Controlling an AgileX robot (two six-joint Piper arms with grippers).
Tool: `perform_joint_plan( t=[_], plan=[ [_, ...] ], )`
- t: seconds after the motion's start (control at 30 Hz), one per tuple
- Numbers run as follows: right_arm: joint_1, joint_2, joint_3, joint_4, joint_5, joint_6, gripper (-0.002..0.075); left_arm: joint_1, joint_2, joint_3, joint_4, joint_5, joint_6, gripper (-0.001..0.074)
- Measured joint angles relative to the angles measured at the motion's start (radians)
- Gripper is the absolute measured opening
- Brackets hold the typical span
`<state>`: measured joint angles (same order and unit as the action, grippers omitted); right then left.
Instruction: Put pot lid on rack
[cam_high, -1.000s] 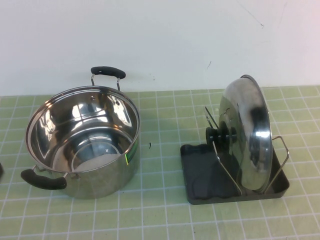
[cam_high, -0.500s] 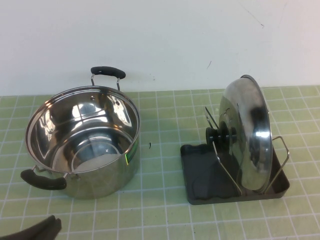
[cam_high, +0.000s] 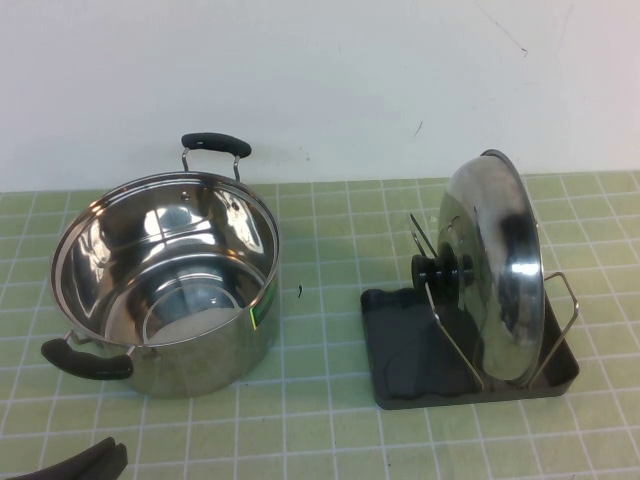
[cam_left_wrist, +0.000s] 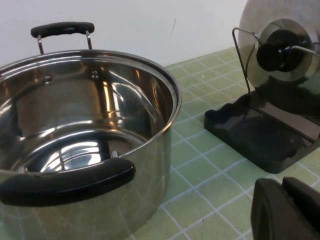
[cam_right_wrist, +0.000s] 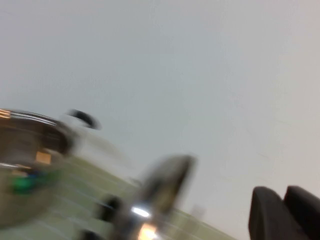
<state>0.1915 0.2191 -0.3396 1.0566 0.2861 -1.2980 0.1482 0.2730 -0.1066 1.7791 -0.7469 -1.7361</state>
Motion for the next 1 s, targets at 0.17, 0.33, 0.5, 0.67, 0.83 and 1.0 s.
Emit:
perform_joint_plan(
  t=[0.17, 0.33, 0.5, 0.67, 0.83, 1.0],
  plan=[
    [-0.053, -0.08, 0.133, -0.575, -0.217, 0.557, 0.0062, 0.0, 0.0, 0.001, 0.0, 0.0, 0.0, -0.0001],
    [-0.159, -0.182, 0.277, -1.001, -0.154, 1.053, 0.0062, 0.0, 0.0, 0.002, 0.0, -0.008, 0.0, -0.0001],
    [-0.194, -0.225, 0.365, -1.071, -0.111, 1.129, 0.0062, 0.0, 0.0, 0.002, 0.0, -0.013, 0.0, -0.0001],
    [-0.185, -0.231, 0.368, -1.106, -0.055, 1.147, 0.0062, 0.0, 0.0, 0.002, 0.0, -0.019, 0.0, -0.0001],
    [-0.12, -0.233, 0.368, -1.148, 0.042, 1.235, 0.0062, 0.0, 0.0, 0.002, 0.0, -0.02, 0.0, -0.0001],
    [-0.098, -0.233, 0.366, -1.184, 0.047, 1.326, 0.0061, 0.0, 0.0, 0.002, 0.0, -0.02, 0.0, -0.0001]
  ],
)
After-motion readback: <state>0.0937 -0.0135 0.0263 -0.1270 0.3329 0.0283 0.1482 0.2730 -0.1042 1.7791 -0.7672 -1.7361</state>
